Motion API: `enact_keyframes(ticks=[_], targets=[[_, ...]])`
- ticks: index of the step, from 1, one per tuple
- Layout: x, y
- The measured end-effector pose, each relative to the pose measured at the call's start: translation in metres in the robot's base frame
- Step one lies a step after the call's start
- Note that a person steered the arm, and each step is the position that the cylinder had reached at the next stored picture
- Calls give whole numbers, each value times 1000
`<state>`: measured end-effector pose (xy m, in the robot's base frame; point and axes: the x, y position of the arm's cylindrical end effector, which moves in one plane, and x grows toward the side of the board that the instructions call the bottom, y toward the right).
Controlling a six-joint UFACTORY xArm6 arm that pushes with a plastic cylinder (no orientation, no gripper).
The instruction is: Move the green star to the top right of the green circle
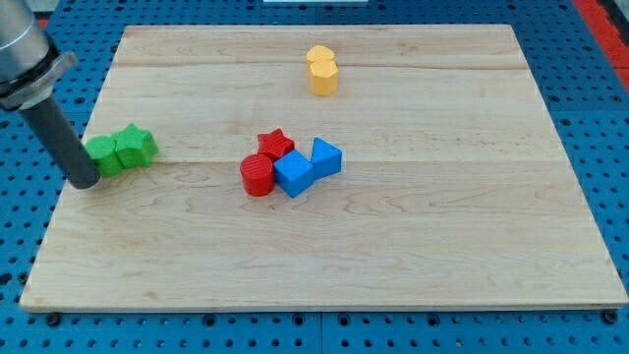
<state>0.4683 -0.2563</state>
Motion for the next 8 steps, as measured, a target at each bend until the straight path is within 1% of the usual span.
enact_keyframes(ticks=[1, 2, 3, 4, 5, 6, 8], targets=[[-11, 24], [-16, 36], [7, 13], [6, -49], [-20, -48], [-24, -13], [-24, 77]])
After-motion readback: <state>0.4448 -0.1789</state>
